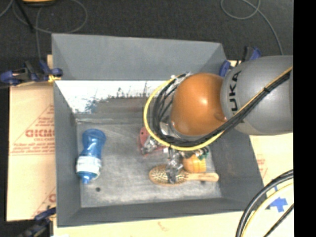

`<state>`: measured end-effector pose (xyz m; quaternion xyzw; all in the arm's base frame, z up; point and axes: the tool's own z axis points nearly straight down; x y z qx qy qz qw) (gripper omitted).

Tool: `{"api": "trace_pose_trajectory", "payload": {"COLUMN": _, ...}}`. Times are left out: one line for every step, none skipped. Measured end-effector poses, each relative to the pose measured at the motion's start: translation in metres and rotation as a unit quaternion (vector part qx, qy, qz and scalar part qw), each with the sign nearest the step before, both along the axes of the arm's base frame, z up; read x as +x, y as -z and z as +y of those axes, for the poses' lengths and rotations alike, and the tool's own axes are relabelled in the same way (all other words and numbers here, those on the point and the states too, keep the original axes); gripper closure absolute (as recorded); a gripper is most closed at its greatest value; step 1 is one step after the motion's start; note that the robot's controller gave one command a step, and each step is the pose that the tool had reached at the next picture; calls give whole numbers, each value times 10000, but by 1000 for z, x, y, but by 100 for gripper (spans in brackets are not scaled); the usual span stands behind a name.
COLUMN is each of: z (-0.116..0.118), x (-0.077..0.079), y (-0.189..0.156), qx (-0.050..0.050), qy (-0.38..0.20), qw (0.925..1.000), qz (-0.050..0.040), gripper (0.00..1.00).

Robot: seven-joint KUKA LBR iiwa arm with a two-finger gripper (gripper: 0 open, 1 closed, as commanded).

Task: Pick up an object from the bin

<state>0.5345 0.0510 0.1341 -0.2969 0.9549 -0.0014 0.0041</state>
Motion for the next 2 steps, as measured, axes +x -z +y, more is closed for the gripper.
{"api": "trace_pose_trajectory", "payload": {"z": -20, "x": -5, "y": 57, "qx": 12, "qy": -1317, "qw": 9913, "qz": 20, "gripper": 100}}
{"api": "trace_pose_trajectory", "payload": {"z": -20, "x": -5, "y": 57, "qx": 14, "qy": -1313, "qw": 9913, "qz": 20, "gripper": 100}}
